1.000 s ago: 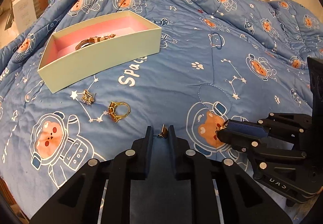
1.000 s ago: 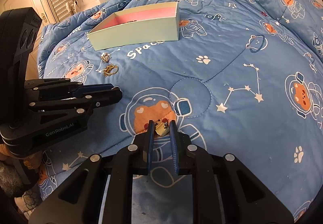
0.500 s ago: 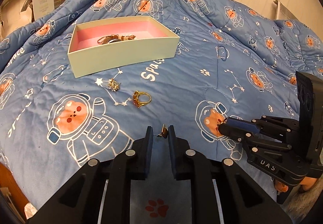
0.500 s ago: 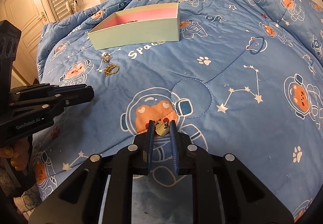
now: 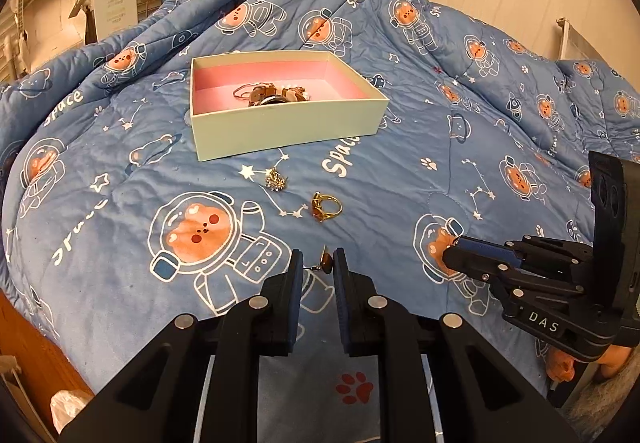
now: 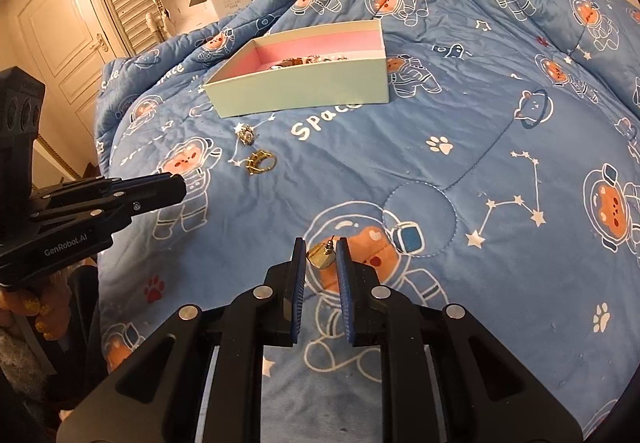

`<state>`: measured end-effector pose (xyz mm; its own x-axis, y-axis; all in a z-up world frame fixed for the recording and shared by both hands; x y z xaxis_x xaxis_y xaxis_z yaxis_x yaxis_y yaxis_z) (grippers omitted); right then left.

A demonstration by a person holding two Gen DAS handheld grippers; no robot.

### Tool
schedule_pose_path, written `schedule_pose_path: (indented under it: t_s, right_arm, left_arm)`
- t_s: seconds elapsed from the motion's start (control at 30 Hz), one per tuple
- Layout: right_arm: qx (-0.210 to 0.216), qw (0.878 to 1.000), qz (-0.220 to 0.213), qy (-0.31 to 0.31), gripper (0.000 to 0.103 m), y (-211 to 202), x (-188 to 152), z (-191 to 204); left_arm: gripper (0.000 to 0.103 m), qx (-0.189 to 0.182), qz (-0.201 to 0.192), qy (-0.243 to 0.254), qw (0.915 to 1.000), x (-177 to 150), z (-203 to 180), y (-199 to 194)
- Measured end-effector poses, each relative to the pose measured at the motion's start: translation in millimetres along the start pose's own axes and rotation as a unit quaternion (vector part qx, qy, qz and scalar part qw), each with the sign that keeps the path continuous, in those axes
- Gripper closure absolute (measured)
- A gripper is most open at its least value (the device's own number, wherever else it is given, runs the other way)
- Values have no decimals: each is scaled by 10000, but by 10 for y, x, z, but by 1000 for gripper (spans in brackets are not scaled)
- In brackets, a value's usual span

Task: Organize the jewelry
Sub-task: 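Carry both earrings with both tools into the pink box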

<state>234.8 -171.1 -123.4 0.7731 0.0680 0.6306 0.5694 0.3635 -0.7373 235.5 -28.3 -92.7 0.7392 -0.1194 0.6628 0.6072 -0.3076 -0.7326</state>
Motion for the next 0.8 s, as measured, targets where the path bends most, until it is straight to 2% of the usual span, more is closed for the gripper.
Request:
schedule_pose_path:
  t_s: [0.37,0.8]
  right_arm:
    - [380,9985,-209,-331,87,-15,528,249]
    - [496,9955,-492,-643,87,73,1197,344]
  left_arm:
    - [88,31,-233,179,9996,313,134,-130]
    - [88,163,-451,414,9980,826,306,-54]
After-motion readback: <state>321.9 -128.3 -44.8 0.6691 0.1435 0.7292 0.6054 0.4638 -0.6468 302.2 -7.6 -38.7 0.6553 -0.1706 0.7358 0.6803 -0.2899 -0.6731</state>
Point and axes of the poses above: each gripper's, at about its wrist camera, not at the fingertips, and y roughly the way its jaws point, z to its left, x to its top, the point moved 4 cm from there along y, roughly the way its jaws point
